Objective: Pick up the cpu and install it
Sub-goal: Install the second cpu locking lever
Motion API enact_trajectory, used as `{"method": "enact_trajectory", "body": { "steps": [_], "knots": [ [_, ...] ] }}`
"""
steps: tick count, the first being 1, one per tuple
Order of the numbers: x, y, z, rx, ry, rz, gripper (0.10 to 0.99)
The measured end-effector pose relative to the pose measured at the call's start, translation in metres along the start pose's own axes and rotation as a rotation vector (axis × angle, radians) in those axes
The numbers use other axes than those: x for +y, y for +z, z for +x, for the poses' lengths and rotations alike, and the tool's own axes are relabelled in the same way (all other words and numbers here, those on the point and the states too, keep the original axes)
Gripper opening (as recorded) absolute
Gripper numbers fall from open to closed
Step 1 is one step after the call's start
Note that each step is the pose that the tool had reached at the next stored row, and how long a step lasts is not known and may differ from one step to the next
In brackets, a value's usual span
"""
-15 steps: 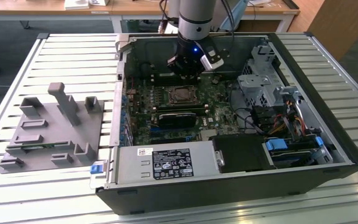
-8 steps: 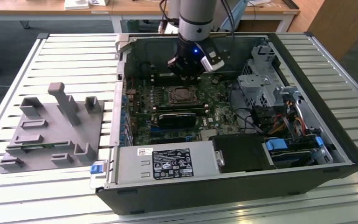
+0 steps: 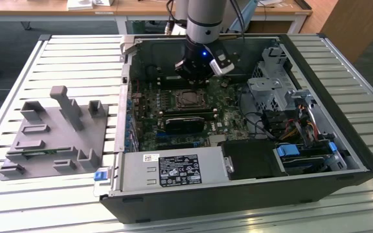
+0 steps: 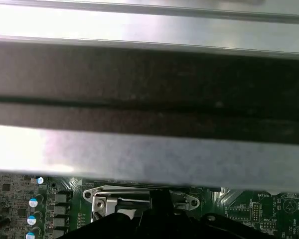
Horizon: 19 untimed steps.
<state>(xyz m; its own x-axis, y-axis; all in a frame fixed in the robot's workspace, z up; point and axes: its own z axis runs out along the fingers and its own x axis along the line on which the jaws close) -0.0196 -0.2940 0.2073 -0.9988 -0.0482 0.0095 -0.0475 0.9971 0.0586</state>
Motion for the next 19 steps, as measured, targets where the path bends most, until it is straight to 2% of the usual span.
{"method": "enact_trajectory", "body": {
  "steps": [14,19],
  "knots": [
    [-0.0082,-0.0004,0.0003,-0.0001,0.0,0.0,0.106],
    [-0.0083,-0.0022,0.0003,0.0,0.0,0.0,0.106]
  ]
}}
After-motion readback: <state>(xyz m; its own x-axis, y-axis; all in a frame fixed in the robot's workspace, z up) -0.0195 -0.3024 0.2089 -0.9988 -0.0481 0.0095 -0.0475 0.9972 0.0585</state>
